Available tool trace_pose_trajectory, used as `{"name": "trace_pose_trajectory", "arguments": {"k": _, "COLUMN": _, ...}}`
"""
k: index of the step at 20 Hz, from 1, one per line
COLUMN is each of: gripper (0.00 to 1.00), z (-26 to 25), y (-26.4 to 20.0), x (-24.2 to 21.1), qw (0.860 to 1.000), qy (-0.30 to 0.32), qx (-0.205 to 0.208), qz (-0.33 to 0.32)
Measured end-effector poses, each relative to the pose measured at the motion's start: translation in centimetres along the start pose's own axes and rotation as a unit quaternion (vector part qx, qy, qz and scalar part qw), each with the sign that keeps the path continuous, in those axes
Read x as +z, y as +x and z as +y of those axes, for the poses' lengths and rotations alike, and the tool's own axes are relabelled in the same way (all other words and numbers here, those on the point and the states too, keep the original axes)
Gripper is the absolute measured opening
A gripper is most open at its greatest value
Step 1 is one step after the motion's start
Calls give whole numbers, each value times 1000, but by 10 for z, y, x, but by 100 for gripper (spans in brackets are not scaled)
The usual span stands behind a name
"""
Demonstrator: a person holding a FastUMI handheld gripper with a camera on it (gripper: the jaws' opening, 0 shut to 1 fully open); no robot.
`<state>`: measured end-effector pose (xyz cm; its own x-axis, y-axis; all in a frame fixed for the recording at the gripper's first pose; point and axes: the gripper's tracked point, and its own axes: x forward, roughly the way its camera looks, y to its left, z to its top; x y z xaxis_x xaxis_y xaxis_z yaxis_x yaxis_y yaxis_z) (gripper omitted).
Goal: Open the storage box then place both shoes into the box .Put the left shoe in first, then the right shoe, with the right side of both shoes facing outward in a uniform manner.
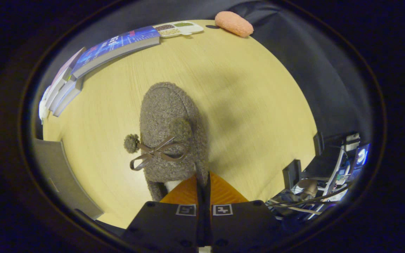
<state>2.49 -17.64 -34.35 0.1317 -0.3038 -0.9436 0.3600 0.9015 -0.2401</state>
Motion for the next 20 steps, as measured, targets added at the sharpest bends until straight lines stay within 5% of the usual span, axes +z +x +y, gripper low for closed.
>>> {"name": "trace_pose_trajectory", "arguments": {"k": 9, "gripper": 3, "z": 21, "y": -66, "x": 3, "qw": 994, "qy": -60, "qx": -86, "qz": -23}}
{"name": "trace_pose_trajectory", "arguments": {"k": 20, "gripper": 3, "z": 76, "y": -228, "x": -21, "qw": 987, "qy": -29, "qx": -143, "qz": -68}}
